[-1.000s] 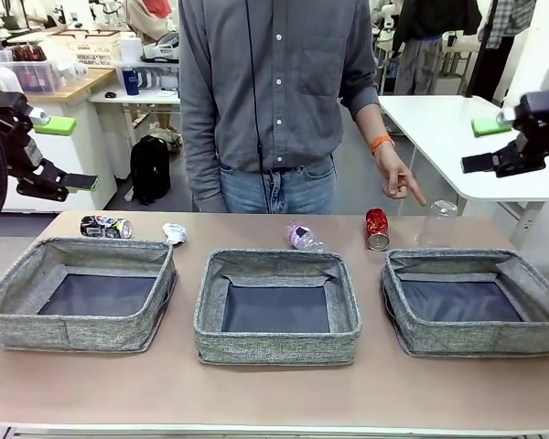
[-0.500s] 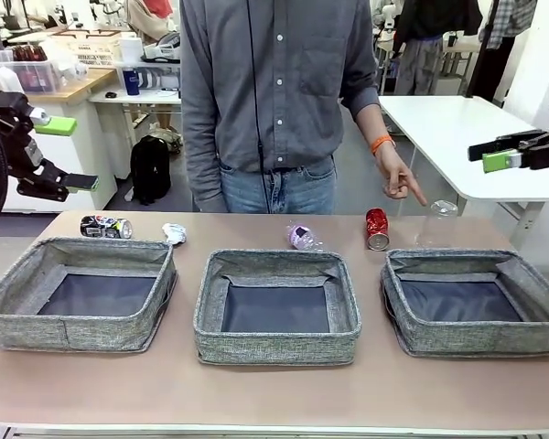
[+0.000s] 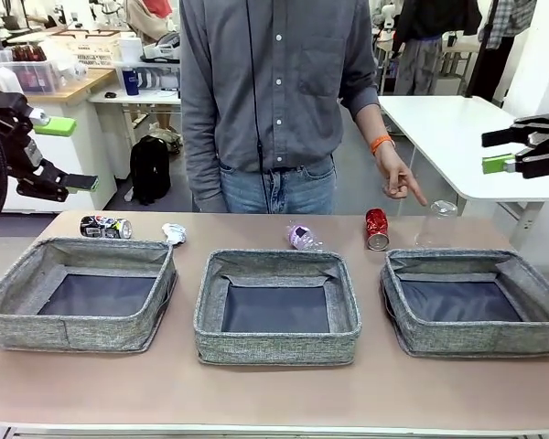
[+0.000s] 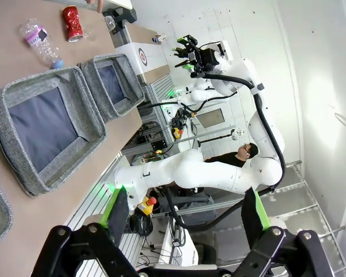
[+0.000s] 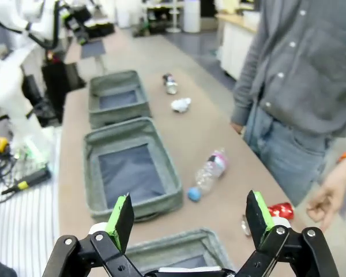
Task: Sort the waste into the appropriate baskets.
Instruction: Pick up the waste item pointed out by the person.
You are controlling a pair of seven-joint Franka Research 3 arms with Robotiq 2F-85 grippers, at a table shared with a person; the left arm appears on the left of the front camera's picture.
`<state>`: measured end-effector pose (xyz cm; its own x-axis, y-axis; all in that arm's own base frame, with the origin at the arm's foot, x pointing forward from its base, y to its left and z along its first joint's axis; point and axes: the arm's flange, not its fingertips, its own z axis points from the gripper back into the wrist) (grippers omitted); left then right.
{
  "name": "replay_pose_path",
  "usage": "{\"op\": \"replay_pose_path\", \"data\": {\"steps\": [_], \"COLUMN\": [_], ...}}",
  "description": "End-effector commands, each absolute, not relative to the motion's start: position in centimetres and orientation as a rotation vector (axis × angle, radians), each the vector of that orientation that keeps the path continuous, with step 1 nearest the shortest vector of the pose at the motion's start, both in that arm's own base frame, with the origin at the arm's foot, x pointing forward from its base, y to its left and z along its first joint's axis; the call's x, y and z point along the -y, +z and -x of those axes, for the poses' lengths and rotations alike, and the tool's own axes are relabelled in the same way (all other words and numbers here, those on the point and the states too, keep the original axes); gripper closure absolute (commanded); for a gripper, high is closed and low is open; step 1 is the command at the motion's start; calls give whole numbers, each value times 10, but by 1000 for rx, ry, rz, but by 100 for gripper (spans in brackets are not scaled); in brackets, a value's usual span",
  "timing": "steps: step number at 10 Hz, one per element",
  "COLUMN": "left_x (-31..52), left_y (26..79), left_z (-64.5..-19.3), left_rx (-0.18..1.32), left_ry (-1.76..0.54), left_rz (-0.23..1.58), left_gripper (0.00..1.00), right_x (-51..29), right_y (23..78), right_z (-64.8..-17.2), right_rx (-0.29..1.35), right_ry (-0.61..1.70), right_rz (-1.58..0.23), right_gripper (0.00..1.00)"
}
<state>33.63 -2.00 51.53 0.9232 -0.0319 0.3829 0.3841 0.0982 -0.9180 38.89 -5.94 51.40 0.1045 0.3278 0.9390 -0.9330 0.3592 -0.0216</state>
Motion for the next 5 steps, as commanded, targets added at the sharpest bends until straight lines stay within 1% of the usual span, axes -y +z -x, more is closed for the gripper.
{"op": "replay_pose_path", "data": {"steps": [1,2,4,5], "left_x": [22,22,22,22], "left_y": [517,517,517,517], "left_z": [-337,-337,-337,-337], "left_rx": [316,316,316,316], "left_ry": [-331,-331,-331,-331], "left_rz": [1461,1461,1461,1461], "left_gripper": [0,0,0,0], "right_x": [63,84,130,151], "right_y": [518,509,465,434], "right_z": [-389,-400,-446,-471], "right_rx": [1086,1013,1044,1050], "right_ry": [1045,1099,1069,1041], "right_rz": [-668,-702,-832,-824], "right_gripper": [0,0,0,0]}}
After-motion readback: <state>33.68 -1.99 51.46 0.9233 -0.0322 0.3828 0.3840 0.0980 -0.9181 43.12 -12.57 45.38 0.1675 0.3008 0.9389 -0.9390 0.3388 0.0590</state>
